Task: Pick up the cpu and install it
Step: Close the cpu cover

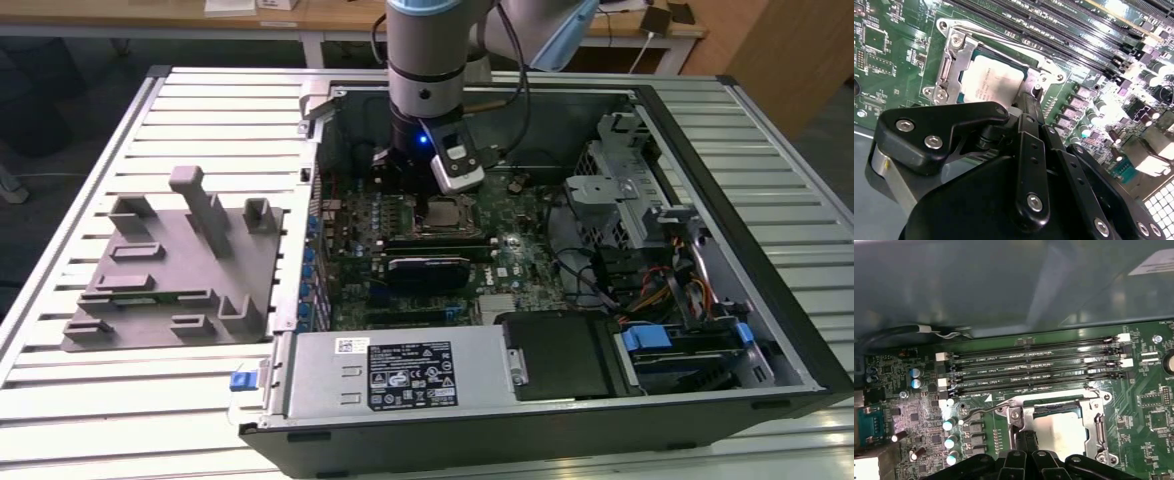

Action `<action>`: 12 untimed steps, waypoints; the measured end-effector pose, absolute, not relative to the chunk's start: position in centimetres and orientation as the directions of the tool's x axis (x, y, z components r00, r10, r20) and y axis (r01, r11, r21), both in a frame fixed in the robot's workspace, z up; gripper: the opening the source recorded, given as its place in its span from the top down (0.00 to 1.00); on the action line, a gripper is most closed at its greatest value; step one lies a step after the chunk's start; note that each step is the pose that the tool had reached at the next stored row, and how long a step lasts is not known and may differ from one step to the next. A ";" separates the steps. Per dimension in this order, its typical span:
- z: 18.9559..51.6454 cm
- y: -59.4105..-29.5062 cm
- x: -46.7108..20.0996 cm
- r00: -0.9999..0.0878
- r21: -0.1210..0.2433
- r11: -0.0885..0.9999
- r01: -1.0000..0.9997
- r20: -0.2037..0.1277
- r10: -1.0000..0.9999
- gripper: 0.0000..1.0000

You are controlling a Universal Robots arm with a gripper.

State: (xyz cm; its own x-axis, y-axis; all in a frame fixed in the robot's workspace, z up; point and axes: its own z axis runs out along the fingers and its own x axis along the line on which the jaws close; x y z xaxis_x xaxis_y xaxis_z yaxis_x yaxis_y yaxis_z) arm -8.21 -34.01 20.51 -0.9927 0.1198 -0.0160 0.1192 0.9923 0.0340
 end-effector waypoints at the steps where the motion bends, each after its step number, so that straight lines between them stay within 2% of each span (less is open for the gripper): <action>1: 20.5 -34.0 -8.2 -0.993 0.034 0.993 0.116 -0.016 0.116 0.89; 12: 20.1 -34.0 -8.4 -0.998 0.034 0.997 0.066 -0.016 0.066 0.89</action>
State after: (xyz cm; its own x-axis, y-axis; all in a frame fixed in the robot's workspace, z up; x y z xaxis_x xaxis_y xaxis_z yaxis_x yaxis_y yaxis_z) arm -8.40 -34.01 20.13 -0.9977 0.0665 -0.0160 0.0659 0.9972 0.0341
